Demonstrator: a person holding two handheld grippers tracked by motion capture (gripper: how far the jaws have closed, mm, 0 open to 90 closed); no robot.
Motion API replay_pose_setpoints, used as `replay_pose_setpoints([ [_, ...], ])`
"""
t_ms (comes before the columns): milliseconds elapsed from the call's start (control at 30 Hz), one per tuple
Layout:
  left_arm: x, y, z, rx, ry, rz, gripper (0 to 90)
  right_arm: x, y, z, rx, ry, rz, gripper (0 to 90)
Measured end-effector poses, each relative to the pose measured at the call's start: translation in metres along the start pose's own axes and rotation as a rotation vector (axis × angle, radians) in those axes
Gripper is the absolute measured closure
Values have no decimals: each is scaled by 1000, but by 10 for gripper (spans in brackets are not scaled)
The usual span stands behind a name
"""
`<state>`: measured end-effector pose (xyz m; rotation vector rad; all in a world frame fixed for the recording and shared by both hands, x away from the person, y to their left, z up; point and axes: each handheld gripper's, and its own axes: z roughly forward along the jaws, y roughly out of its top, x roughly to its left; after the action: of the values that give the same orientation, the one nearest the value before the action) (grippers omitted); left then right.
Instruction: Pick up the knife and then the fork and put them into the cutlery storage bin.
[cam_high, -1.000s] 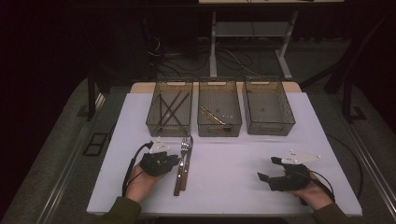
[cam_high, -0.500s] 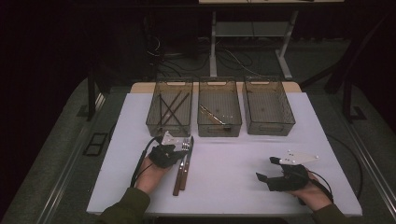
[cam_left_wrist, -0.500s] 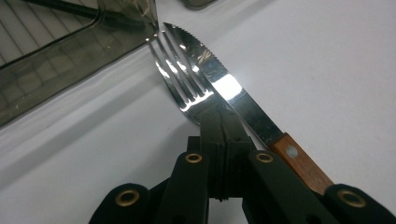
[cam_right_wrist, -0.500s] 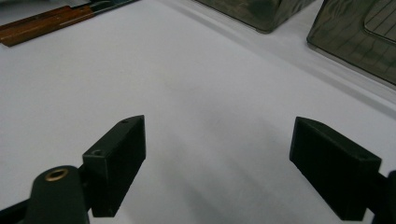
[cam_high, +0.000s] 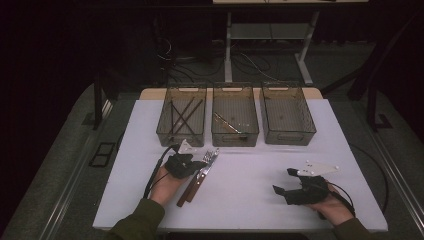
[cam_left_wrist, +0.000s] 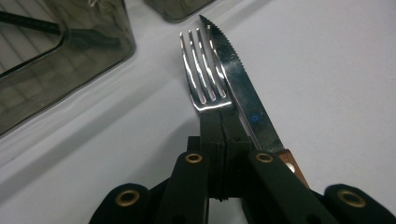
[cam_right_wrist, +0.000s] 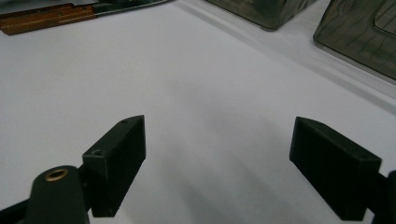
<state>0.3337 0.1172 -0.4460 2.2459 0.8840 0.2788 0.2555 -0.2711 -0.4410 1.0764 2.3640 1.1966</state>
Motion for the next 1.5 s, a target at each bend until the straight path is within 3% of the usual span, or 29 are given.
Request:
replay_pose_setpoints([
  [100, -3, 1, 2, 1, -19, 2, 896, 0, 0, 1, 1, 2, 1, 184],
  [300, -9, 3, 4, 1, -68, 57, 897, 0, 0, 0, 3, 2, -2, 183],
  [533, -11, 4, 4, 4, -93, 68, 896, 0, 0, 1, 3, 3, -7, 183],
  [767, -14, 1, -10, -39, -108, 66, 828, 0, 0, -1, 0, 1, -10, 183],
  [933, -22, -3, -15, -42, -145, 85, 805, 0, 0, -1, -1, -2, -10, 184],
  [1233, -30, -5, -11, -20, -142, 124, 734, 0, 0, -2, -1, -3, -11, 183],
  [1500, -34, -7, -6, 9, -146, 152, 728, 0, 0, -2, -1, -3, -12, 184],
])
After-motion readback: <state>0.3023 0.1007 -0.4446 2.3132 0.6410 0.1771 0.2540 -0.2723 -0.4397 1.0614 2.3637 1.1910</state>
